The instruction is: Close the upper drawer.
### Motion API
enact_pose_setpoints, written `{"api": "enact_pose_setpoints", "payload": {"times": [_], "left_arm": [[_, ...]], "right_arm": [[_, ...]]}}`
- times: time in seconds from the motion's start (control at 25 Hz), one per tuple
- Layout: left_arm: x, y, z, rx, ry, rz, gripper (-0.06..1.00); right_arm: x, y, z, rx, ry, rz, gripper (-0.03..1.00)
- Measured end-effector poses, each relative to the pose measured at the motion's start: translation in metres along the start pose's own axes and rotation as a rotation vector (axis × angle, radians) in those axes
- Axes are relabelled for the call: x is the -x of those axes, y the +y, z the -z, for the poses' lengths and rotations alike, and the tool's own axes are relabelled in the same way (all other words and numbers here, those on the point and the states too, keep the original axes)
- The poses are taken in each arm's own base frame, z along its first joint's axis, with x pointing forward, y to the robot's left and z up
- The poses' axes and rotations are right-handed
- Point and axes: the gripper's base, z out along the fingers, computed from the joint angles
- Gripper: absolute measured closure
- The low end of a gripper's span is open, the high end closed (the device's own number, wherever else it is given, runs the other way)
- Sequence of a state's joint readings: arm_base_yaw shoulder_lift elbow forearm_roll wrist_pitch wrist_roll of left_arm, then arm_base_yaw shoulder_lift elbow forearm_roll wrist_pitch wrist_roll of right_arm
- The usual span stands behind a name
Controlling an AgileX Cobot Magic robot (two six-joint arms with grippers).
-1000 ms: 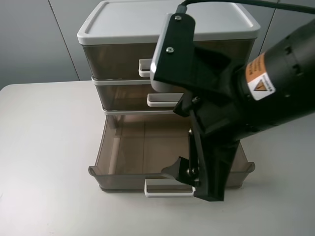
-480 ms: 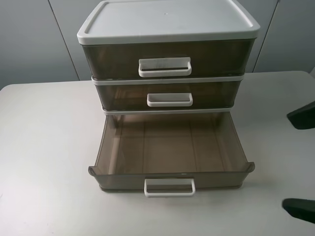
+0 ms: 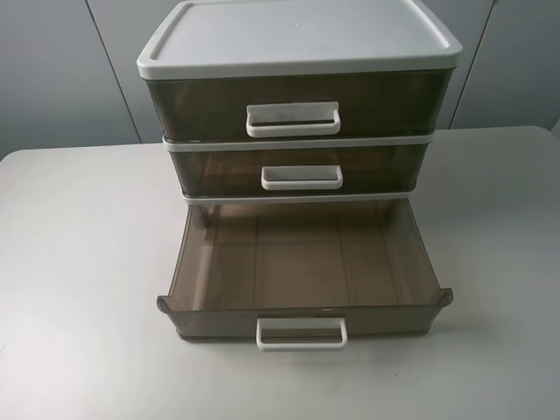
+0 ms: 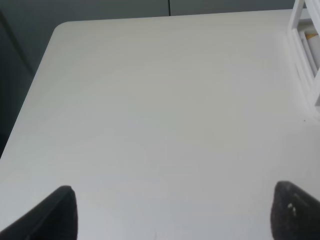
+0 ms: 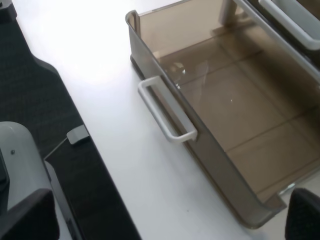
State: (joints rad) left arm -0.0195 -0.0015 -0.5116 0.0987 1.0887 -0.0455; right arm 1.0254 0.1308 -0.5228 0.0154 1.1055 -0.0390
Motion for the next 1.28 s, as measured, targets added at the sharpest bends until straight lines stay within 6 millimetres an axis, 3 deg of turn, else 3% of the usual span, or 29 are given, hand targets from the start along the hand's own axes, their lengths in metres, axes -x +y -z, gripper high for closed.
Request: {"api": "enact_pose_setpoints", "payload": {"times": [0.24, 0.64, 1.04, 1.28], "left_arm": [[0.0, 0.0, 0.0, 0.0, 0.0, 0.0, 0.2], [0.0, 0.0, 0.0, 0.0, 0.0, 0.0, 0.2], [0.0, 0.0, 0.0, 0.0, 0.0, 0.0, 0.2], [0.0, 0.0, 0.0, 0.0, 0.0, 0.0, 0.2]], "right_arm": [[-0.012, 0.0, 0.013, -0.004, -0.119, -0.037, 0.28], [-0.013, -0.003, 0.015, -0.115, -0.131, -0.126, 0.28], [-0.013, 0.002, 0.014, -0.692, -0.128, -0.489, 0.28], [-0.012, 0.004, 0.014, -0.895, -0.125, -0.613, 0.28]]}}
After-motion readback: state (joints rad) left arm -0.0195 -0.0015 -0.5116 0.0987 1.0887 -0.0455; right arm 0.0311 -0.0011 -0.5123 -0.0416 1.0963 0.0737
